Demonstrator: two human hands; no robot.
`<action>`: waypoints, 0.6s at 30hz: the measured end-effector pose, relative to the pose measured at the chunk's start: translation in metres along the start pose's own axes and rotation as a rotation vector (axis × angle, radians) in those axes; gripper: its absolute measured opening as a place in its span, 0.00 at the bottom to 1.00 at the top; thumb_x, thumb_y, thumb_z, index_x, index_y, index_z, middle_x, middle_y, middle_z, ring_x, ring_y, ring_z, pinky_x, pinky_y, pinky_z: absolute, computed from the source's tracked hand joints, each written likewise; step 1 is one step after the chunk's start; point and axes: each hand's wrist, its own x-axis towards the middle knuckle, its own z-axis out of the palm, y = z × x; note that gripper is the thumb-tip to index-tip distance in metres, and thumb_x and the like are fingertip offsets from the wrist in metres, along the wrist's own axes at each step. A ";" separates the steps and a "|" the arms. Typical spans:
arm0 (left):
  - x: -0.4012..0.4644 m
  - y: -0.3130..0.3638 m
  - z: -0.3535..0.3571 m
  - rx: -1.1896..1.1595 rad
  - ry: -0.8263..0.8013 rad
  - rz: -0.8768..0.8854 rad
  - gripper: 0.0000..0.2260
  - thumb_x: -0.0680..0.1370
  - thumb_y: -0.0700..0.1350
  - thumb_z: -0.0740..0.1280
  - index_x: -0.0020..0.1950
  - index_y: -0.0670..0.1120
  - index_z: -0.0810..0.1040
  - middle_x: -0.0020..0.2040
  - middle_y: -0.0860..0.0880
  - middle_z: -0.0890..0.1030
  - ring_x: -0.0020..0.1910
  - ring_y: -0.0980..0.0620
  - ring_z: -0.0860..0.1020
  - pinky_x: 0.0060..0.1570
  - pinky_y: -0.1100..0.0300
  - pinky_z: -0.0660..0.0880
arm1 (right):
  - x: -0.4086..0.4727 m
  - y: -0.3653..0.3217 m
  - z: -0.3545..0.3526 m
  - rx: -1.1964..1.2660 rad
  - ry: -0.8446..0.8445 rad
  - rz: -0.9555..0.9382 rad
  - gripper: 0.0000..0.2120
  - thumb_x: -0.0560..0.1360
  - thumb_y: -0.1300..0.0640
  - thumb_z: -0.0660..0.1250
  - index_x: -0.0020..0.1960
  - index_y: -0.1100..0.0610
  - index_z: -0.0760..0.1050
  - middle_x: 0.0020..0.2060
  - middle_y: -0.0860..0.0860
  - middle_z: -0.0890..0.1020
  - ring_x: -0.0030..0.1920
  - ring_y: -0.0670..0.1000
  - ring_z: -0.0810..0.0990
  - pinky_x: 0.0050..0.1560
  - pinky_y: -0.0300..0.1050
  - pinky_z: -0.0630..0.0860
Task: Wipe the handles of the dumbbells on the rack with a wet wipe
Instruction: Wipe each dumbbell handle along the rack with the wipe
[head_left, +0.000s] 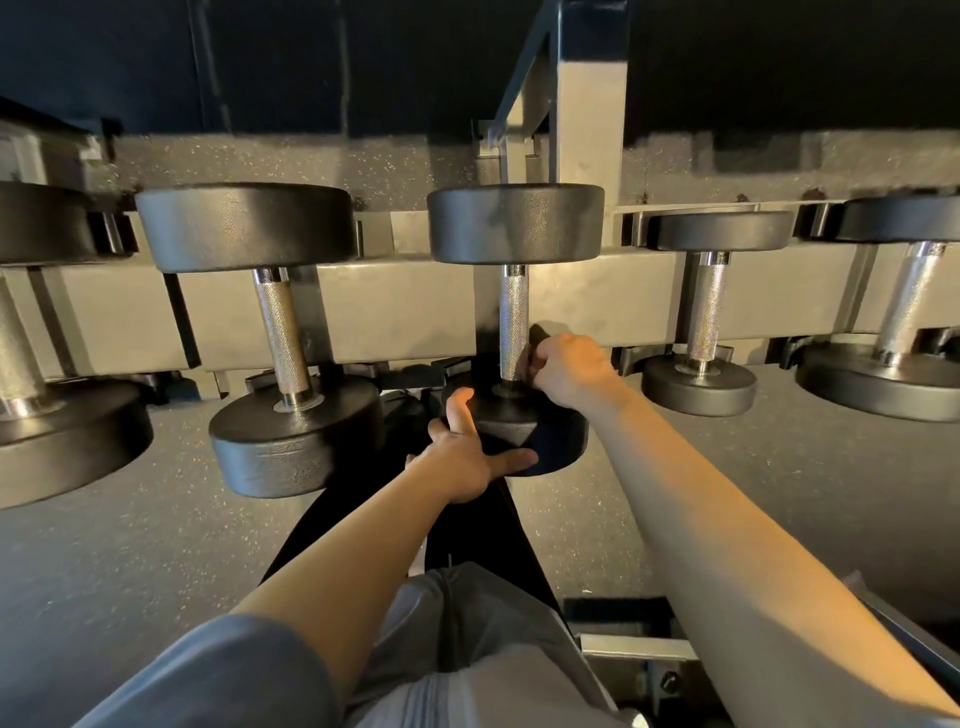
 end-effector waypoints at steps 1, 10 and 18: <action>0.000 0.001 0.000 0.000 0.000 0.004 0.48 0.72 0.62 0.70 0.76 0.55 0.37 0.74 0.42 0.55 0.71 0.38 0.64 0.72 0.41 0.59 | -0.006 0.002 -0.002 0.010 -0.009 -0.020 0.11 0.78 0.55 0.64 0.56 0.59 0.79 0.52 0.56 0.80 0.50 0.55 0.77 0.44 0.43 0.71; 0.002 -0.004 0.003 -0.024 0.007 0.037 0.49 0.71 0.63 0.71 0.75 0.57 0.37 0.73 0.43 0.55 0.69 0.39 0.66 0.70 0.42 0.63 | -0.024 -0.030 0.005 -0.178 0.096 -0.480 0.10 0.77 0.62 0.61 0.54 0.57 0.79 0.51 0.54 0.79 0.51 0.54 0.77 0.48 0.43 0.70; 0.006 -0.006 0.003 -0.042 0.000 0.054 0.48 0.70 0.64 0.70 0.75 0.58 0.39 0.72 0.42 0.56 0.68 0.37 0.65 0.69 0.44 0.64 | -0.034 0.001 0.016 1.041 0.452 -0.017 0.08 0.76 0.64 0.65 0.42 0.53 0.73 0.40 0.49 0.78 0.44 0.53 0.80 0.47 0.45 0.79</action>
